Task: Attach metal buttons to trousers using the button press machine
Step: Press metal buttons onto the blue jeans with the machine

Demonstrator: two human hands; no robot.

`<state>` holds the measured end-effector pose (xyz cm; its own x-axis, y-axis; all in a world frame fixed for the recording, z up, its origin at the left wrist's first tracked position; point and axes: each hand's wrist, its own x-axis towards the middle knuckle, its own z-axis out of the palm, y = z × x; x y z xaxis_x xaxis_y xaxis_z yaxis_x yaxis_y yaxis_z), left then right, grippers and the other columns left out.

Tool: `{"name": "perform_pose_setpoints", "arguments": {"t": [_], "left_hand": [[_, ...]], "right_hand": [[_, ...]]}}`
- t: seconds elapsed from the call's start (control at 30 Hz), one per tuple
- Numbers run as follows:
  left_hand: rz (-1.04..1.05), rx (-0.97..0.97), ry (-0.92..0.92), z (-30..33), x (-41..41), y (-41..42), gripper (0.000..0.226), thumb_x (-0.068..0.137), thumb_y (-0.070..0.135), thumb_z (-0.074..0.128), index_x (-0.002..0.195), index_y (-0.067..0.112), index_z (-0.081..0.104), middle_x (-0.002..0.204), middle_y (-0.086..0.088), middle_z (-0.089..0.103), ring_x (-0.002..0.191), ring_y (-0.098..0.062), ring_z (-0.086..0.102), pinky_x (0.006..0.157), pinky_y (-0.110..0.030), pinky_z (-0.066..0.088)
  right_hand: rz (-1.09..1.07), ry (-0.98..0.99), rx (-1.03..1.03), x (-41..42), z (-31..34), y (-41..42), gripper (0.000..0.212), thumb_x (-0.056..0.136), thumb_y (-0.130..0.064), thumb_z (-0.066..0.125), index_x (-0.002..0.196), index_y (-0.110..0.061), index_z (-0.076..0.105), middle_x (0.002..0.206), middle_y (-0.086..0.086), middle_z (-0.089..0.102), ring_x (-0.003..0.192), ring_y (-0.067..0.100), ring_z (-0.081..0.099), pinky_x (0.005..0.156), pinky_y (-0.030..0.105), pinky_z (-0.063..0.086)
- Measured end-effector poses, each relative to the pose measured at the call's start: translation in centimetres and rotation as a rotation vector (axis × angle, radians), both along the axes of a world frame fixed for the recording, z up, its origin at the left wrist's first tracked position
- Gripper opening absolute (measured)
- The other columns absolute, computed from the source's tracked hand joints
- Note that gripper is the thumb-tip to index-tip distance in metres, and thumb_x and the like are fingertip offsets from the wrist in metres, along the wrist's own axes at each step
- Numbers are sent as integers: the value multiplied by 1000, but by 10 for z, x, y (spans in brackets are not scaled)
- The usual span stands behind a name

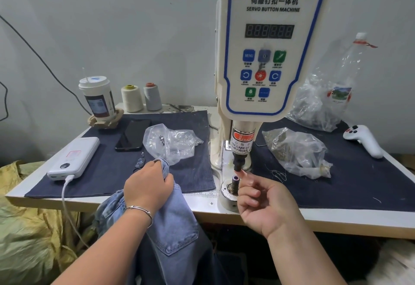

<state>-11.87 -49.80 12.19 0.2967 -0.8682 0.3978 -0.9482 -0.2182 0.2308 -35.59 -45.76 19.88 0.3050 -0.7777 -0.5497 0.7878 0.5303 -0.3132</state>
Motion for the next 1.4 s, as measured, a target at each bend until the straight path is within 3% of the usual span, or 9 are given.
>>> {"name": "perform_pose_setpoints", "arguments": {"t": [0.2,0.37,0.47,0.53,0.63,0.83,1.07,1.23,1.4], "left_hand": [[-6,93,-42,3,7,-6,24,89,30,49,71,23,35,58,8,40,58,-20,44,48,-25,22],[-129,187,27,7,24,-14,10,89,33,47,85,25,43,66,9,43,73,-24,48,61,-29,34],[-193,221,214,12,36,-15,19,86,33,49,73,19,44,66,7,51,73,-24,50,57,-31,32],[-230,179,439,14,43,-14,21,77,36,47,67,18,49,64,4,56,68,-21,52,55,-30,35],[-261,91,588,13,48,-13,25,77,33,53,60,18,42,56,4,48,60,-17,43,53,-28,31],[-255,31,631,12,46,-11,27,71,32,48,57,19,28,47,5,38,52,-13,31,50,-31,23],[-244,-13,614,7,43,-11,40,83,16,56,58,20,24,48,15,44,52,-14,27,48,-29,20],[-242,-21,634,9,44,-9,41,82,17,56,57,20,24,47,9,41,52,-14,26,49,-30,20],[-236,-20,632,9,43,-9,41,82,20,56,56,20,24,51,21,47,51,-14,29,49,-28,20]], "right_hand": [[-89,156,-119,1,-9,14,42,66,-9,64,104,7,67,61,6,58,36,9,39,30,17,29],[-22,494,-327,43,-20,30,11,75,-5,66,80,0,75,54,6,54,35,11,39,32,17,25],[68,886,-670,88,-18,12,13,83,-5,70,71,-9,73,55,2,60,40,11,47,39,20,39],[23,1226,-898,114,-17,-17,9,83,-10,71,77,-16,73,69,-4,68,57,8,59,60,28,52],[-33,1660,-1102,147,-21,-69,19,88,-12,58,97,-22,72,103,-5,61,91,12,56,72,31,46],[444,2208,-1083,195,-35,-153,32,96,-19,43,115,-27,67,126,7,43,121,28,35,95,37,42],[501,2399,-1001,214,-46,-190,31,97,-15,46,123,-14,62,133,8,42,122,28,38,84,34,40],[542,2361,-994,220,-47,-196,29,95,-14,51,122,-15,60,132,9,42,120,28,39,78,33,39],[526,2298,-1019,219,-47,-194,30,90,-9,53,120,-13,60,129,8,44,119,27,39,82,34,43]]}}
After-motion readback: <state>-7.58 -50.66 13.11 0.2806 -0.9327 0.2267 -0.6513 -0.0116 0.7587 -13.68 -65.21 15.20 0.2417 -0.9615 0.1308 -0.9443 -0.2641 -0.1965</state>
